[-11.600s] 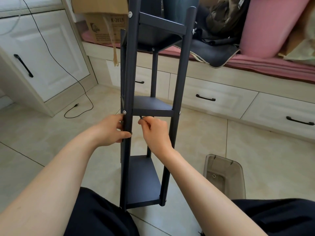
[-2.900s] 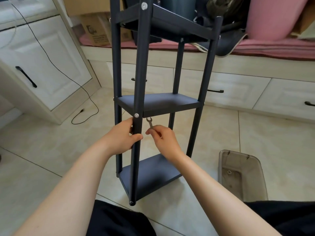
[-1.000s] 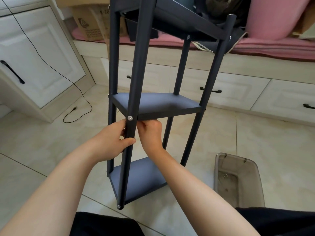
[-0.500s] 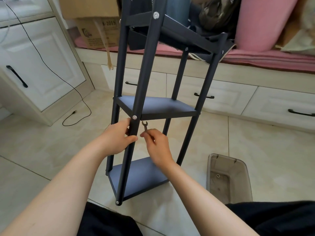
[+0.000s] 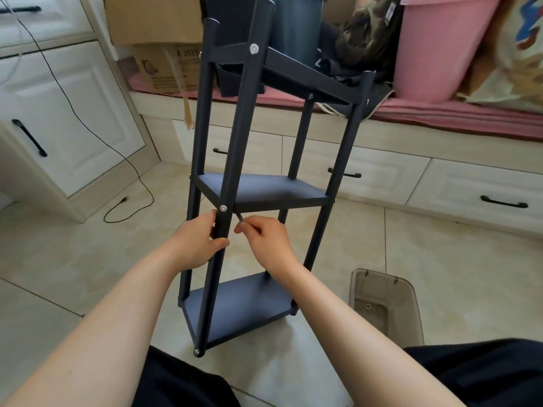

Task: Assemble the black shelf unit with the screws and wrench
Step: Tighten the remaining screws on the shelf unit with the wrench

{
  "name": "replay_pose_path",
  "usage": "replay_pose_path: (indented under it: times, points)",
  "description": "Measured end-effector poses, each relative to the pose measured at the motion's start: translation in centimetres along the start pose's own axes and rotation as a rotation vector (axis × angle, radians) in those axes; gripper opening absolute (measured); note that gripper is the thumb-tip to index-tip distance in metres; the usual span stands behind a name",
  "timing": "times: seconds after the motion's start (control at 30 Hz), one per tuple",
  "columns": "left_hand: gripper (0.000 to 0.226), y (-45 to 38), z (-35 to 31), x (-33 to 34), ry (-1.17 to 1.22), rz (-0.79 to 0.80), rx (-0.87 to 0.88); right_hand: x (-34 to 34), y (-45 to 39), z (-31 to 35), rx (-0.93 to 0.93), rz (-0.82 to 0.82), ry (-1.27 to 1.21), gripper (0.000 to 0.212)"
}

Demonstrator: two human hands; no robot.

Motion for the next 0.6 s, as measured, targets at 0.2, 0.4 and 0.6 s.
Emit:
replay_pose_path:
  times: [0.2, 0.4, 0.6]
  points:
    - [0.040, -0.1, 0.3, 0.0, 0.024, 0.019, 0.010, -0.3, -0.2, 0.0, -0.044, -0.079, -0.022, 0.023]
    - [0.031, -0.3, 0.4, -0.2, 0.005, 0.028, 0.033, 0.1, -0.4, 0.2, -0.135, -0.121, -0.016, 0.021]
    - [0.035, -0.6, 1.2, 0.0, 0.061, 0.034, 0.032, 1.1, -0.7, 0.1, -0.230, -0.182, -0.092, 0.019]
Point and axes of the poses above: each hand's wrist, its own y-axis away from the middle knuckle, its own x-axis out of the palm, z = x × y, the point moved 8 cm from there along -y, towards the middle knuckle, and after that the axes turned 3 degrees about x, right-handed, at the moved point
